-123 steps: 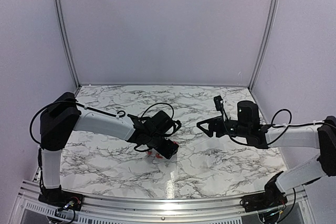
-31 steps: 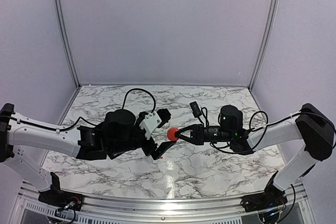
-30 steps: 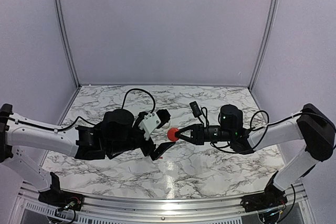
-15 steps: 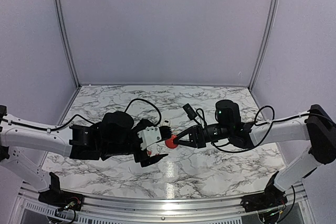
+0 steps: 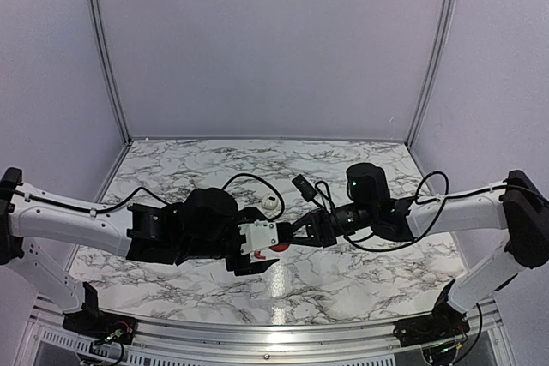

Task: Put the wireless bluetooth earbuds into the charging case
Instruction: Adjust the charging case.

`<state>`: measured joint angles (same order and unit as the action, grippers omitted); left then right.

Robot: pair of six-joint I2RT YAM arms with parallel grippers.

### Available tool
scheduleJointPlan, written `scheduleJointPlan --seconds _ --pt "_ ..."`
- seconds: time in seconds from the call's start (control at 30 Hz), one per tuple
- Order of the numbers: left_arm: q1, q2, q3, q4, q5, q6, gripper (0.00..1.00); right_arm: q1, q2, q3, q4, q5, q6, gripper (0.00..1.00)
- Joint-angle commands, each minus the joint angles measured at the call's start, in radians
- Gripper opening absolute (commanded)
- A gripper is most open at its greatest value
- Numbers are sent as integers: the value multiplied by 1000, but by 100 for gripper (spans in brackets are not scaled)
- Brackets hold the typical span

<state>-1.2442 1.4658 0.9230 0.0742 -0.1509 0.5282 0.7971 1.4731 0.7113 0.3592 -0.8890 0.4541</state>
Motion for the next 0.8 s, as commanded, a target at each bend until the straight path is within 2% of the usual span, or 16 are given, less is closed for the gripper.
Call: scheduleJointPlan --seconds 0.0,0.23,0.53,0.67,0.77 --pt "-11 23 48 -36 -21 37 76 22 -13 46 -33 -21 -22 0" --pt "-23 39 54 -39 -49 69 69 32 -7 52 -42 -34 -20 0" --pt "-36 43 56 -31 -89 80 50 35 3 63 -46 -34 -16 0" --pt "-37 42 47 1 -113 62 43 35 -7 57 -39 -17 -12 7" --pt "-37 29 27 57 -138 36 39 36 -19 46 -29 3 -10 19"
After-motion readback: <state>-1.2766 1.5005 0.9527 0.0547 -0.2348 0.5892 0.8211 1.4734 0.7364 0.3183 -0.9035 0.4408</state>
